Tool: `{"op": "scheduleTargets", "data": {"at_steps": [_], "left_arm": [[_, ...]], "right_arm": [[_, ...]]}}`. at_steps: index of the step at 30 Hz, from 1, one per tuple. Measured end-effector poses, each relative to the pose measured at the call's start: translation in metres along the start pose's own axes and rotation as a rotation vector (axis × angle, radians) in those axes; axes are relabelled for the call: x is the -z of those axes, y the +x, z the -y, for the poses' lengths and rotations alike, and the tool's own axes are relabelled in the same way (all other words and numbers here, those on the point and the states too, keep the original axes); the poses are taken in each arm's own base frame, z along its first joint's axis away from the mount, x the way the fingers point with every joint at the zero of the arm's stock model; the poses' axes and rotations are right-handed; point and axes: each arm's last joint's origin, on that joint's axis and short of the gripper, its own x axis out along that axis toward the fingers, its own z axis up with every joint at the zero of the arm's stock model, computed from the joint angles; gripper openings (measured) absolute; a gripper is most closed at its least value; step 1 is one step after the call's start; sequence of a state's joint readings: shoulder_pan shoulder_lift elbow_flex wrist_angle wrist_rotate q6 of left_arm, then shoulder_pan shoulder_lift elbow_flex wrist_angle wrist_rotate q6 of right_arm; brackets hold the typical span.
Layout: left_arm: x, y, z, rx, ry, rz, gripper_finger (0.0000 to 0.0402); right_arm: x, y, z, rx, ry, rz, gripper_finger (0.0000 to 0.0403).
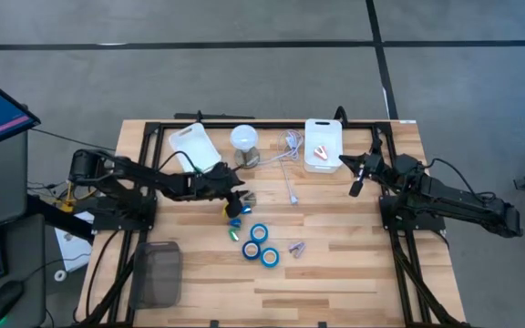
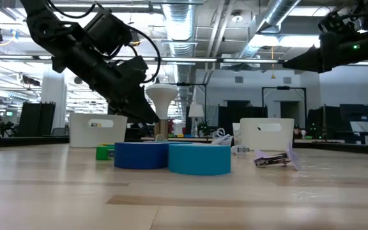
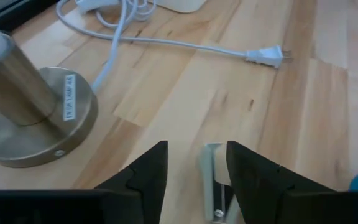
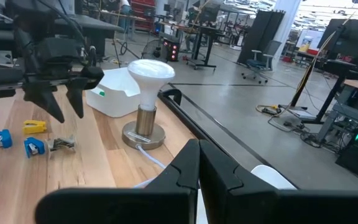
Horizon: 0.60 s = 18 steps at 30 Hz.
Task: Pick and place Stapler, Stapler remover, tape
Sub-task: Put the gray staple remover into the right white bin
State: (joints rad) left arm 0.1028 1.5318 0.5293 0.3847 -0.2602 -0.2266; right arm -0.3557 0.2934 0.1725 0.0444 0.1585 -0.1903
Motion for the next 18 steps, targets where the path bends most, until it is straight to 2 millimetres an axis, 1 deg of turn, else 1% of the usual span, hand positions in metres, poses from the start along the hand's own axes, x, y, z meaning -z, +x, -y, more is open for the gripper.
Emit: {"op": "scheduleTargets", "data": {"at_steps": [4,8,18], "left_arm": [[0.000,0.002,-0.005,0.003,-0.015,-0.009,0.0155],[0.004,0.007,-0.007,0.017,-0.034,-0.038,0.0155],[0.011,0.017,-0.006,0.025,-0.056,-0.050,0.0154]], "right_arm": [[0.000,0.000,0.000,0.000,0.000,0.000,0.0000],[0.000,0.000,0.000,0.000,0.000,0.000,0.0000],[0.000,0.000,0.000,0.001,-0.001,0.000,0.0000]]}}
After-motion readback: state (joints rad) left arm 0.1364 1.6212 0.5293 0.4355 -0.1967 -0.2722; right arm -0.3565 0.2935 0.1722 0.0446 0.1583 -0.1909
